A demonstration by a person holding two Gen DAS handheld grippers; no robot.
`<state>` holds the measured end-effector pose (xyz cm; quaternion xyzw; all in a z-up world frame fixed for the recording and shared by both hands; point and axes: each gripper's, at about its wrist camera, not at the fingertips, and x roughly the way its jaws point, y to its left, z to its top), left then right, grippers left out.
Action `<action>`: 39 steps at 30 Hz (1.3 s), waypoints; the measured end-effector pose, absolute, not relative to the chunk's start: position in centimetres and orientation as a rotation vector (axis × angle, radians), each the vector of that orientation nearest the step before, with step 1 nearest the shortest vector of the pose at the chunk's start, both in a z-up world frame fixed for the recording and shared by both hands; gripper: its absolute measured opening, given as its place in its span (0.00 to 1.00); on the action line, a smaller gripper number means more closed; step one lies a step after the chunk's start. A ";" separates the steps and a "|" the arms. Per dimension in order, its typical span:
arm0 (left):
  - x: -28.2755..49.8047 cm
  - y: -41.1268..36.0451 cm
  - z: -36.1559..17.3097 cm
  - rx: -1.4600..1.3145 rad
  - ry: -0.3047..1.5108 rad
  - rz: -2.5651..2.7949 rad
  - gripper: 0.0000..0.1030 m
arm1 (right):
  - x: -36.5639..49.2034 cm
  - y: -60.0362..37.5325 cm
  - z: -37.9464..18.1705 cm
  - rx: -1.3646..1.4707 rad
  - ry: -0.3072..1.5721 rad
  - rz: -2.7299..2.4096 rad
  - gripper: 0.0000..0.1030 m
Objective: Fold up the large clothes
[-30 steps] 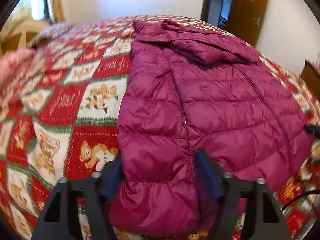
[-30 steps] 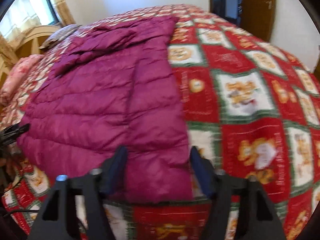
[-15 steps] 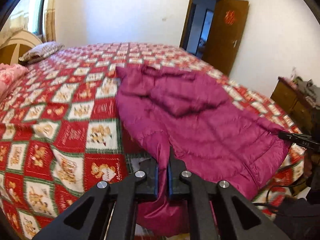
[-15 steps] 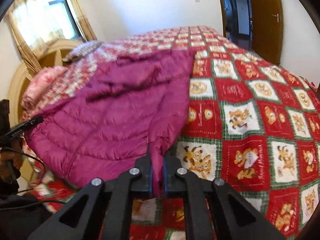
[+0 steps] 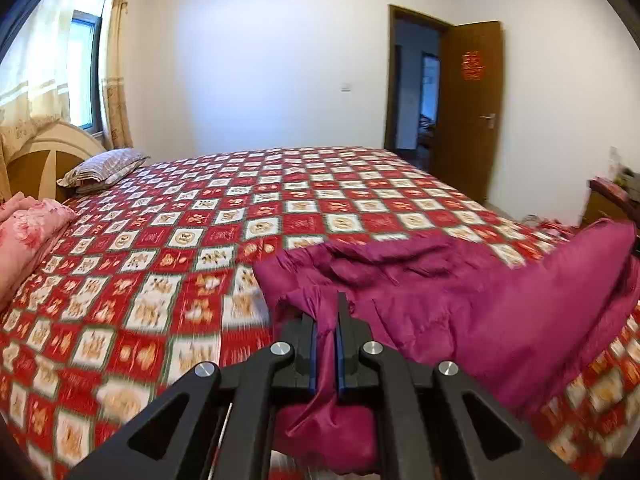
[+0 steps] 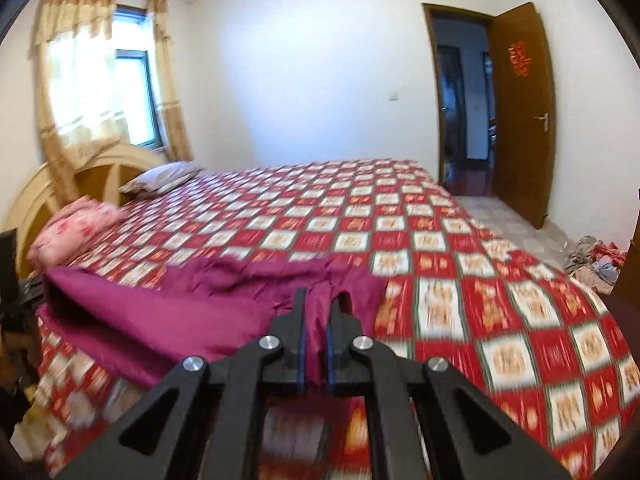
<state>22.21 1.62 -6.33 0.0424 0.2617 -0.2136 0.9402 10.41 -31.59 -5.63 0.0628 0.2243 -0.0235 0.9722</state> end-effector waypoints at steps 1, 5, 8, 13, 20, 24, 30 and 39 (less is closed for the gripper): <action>24.6 0.8 -6.7 0.104 0.524 -0.403 0.08 | 11.9 -31.9 -5.9 0.134 0.456 -0.060 0.08; 29.6 -1.1 -8.3 0.144 0.552 -0.330 0.11 | 19.4 -34.4 -8.7 0.207 0.503 -0.114 0.08; 32.3 -2.0 -10.1 0.161 0.590 -0.301 0.16 | 22.4 -35.7 -10.7 0.228 0.547 -0.140 0.08; 33.9 -1.9 -10.8 0.183 0.525 -0.157 0.82 | 25.2 -36.6 -13.2 0.236 0.600 -0.164 0.08; 35.8 -1.7 -10.4 0.118 0.506 -0.073 0.90 | 29.0 -37.6 -14.7 0.272 0.629 -0.217 0.36; 34.7 -4.2 -10.4 0.231 0.430 0.040 0.91 | 29.2 -35.5 -13.7 0.213 0.585 -0.252 0.53; 34.8 -8.0 -10.8 0.268 0.433 -0.045 0.91 | 29.9 -29.0 -13.3 0.132 0.584 -0.111 0.59; 38.6 -11.9 -15.8 0.305 0.603 -0.100 0.91 | 33.8 -24.4 -17.1 0.013 0.679 -0.051 0.58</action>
